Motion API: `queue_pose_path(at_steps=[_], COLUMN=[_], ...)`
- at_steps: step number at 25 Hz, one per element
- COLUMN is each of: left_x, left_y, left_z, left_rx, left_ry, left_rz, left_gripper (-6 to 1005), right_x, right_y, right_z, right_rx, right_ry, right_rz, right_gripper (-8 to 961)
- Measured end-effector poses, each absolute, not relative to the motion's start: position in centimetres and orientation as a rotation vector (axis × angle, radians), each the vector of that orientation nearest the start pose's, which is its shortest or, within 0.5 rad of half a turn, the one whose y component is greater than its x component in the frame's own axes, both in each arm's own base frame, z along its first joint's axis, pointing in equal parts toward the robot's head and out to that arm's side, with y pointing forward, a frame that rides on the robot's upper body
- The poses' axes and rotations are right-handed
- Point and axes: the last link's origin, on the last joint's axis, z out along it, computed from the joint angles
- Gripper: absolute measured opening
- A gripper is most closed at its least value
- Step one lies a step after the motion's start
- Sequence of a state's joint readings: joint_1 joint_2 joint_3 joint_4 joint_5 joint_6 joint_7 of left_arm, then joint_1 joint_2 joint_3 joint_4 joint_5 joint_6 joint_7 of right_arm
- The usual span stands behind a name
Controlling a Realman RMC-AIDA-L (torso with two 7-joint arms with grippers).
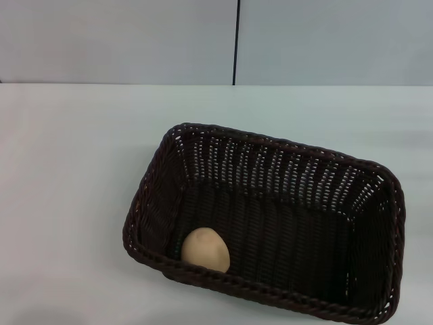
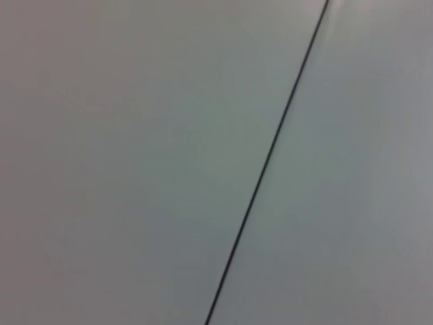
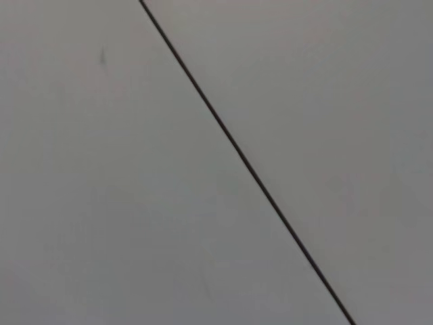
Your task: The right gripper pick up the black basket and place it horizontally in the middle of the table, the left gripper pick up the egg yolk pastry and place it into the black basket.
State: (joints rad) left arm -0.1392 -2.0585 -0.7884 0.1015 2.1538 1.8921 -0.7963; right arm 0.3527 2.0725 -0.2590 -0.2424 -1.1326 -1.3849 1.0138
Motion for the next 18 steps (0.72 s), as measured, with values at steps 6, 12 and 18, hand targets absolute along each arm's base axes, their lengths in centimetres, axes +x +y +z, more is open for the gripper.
queue_pose_path(at_steps=[6, 12, 18], left_x=[-37.49, -37.28, -37.26], left_y=[17.7, 18.0, 18.17], left_z=[7.89, 8.1, 8.31], left_rx=[-1.243, -1.224, -1.214], left_ry=[-0.564, -0.548, -0.538], left_rz=[-1.237, -1.255, -1.258], left_gripper=[626, 613, 575], right_x=[36.92, 36.76, 36.84], right_y=[30.17, 30.45, 30.56], right_z=[8.54, 8.65, 8.86], right_rx=[-1.284, -1.279, -1.261], right_ry=[0.824, 0.821, 0.821], right_rz=[1.23, 1.237, 1.239], right_gripper=[322, 322, 322])
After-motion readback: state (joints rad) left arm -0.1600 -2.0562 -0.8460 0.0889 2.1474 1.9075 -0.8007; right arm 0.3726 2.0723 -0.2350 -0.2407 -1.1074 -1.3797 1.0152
